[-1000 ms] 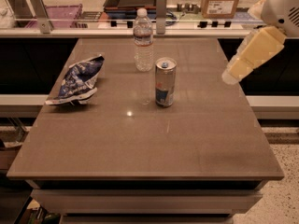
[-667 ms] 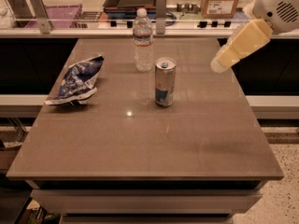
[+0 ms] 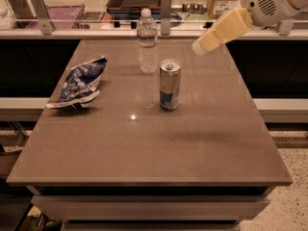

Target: Pick water bottle

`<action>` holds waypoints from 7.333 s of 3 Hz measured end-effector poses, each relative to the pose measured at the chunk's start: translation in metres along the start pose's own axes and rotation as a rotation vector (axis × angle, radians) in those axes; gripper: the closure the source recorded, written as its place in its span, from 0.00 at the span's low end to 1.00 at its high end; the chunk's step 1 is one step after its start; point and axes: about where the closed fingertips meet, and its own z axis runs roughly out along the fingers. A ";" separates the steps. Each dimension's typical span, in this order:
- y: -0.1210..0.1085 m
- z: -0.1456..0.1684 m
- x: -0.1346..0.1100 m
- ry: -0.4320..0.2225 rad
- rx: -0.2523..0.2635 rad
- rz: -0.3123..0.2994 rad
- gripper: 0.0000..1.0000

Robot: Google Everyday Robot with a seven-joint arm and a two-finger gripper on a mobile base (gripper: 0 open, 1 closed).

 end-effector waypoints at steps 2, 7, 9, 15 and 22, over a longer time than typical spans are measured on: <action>0.015 0.033 -0.046 -0.044 0.110 0.066 0.00; -0.003 0.081 -0.100 -0.254 0.090 0.074 0.00; -0.007 0.139 -0.118 -0.235 0.025 0.089 0.00; -0.010 0.227 -0.108 -0.319 -0.077 0.167 0.39; -0.027 0.171 -0.133 -0.422 -0.104 0.137 1.00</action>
Offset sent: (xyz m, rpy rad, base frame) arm 0.0403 0.0785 0.0030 0.0349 -0.0909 -0.2350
